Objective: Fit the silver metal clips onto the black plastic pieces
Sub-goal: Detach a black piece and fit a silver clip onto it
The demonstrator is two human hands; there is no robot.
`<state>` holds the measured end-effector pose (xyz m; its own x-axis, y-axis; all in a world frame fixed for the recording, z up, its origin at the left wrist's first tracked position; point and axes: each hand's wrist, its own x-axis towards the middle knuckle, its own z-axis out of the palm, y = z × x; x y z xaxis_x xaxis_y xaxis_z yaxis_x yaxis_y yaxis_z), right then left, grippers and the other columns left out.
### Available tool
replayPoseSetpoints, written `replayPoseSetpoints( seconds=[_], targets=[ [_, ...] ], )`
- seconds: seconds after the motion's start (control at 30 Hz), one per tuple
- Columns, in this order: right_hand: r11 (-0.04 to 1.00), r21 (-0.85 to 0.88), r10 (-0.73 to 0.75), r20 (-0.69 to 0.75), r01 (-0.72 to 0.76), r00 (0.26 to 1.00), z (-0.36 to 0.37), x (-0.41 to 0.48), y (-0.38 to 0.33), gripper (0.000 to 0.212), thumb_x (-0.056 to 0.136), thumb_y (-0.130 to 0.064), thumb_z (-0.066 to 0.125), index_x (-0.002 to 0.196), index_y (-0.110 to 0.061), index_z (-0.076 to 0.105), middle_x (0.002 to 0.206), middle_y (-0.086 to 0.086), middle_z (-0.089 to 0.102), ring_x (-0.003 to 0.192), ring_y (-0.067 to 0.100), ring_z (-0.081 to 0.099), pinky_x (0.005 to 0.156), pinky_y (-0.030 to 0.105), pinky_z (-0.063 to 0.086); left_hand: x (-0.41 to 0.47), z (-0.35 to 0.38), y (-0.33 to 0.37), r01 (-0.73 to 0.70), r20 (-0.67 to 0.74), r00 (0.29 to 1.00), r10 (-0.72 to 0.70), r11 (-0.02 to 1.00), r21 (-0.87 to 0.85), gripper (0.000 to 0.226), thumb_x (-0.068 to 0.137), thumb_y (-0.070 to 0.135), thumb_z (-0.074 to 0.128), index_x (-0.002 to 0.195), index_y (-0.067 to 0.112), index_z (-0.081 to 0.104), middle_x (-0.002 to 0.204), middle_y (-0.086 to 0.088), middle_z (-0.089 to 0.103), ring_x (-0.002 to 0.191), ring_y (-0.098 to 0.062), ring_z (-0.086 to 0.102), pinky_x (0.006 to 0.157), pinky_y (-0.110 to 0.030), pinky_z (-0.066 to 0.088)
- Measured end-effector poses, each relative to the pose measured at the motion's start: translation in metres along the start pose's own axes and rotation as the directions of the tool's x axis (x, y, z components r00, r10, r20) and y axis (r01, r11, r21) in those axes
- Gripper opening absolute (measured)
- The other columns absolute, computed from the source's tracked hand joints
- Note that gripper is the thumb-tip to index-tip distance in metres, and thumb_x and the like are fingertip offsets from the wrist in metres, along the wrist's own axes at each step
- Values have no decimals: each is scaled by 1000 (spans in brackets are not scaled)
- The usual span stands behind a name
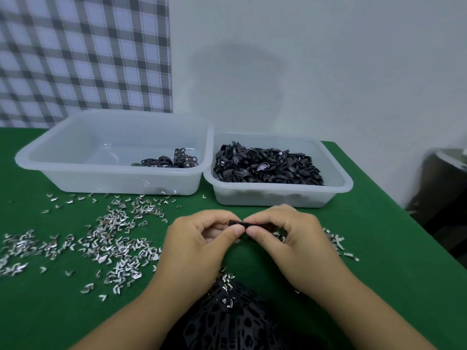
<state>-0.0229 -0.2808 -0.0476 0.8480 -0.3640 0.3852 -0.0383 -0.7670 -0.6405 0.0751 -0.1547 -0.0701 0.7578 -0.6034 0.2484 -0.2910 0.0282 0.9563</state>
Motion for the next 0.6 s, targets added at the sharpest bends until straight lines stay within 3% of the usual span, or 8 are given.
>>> replayPoseSetpoints(
  seconds=[0.1,0.2,0.27,0.33,0.4,0.6],
  targets=[
    [999,-47,-10,-106,5,994,-18,23,-3,16,86,-27,60,97,-32,70,90,-25,63,89,-10,54,78,5,40,2,0,-3,84,-20,996,-85,995,-57,15,76,4,74,70,17,73,63,-2,72,56,-10,69,55,-15,51],
    [986,-152,45,-115,-62,992,-32,65,1,18,88,-17,60,95,-29,71,76,-26,55,70,-18,50,63,-5,33,3,-1,-5,126,-13,992,-128,989,-83,12,76,8,74,69,18,73,62,-5,71,56,-15,70,53,-18,53],
    [961,-258,108,5,-103,994,-32,91,7,18,88,-13,61,95,-26,72,68,-24,53,58,-11,48,54,-2,32,3,-2,-5,137,-1,990,-138,986,-97,12,76,9,74,70,19,73,61,-6,71,56,-16,70,53,-18,54],
    [943,-320,147,138,-97,979,-27,109,13,18,85,-11,65,96,-23,72,76,-16,63,65,-6,50,62,5,35,3,-2,-5,145,2,989,-146,983,-110,13,76,9,74,70,20,73,61,-6,70,56,-16,70,52,-18,53],
    [937,-339,169,223,-86,960,-20,120,17,17,81,-10,70,94,-20,72,74,-14,63,65,-4,53,61,10,38,4,-2,-7,152,2,988,-153,982,-113,14,76,8,74,71,21,73,60,-6,70,56,-17,70,52,-17,52],
    [935,-342,189,261,-93,947,-9,135,19,11,75,-10,75,77,-20,71,68,-11,62,67,4,58,63,15,41,4,-2,-8,158,10,987,-158,981,-111,13,76,6,74,68,17,72,58,-3,69,54,-16,69,51,-18,52]
  ],
)
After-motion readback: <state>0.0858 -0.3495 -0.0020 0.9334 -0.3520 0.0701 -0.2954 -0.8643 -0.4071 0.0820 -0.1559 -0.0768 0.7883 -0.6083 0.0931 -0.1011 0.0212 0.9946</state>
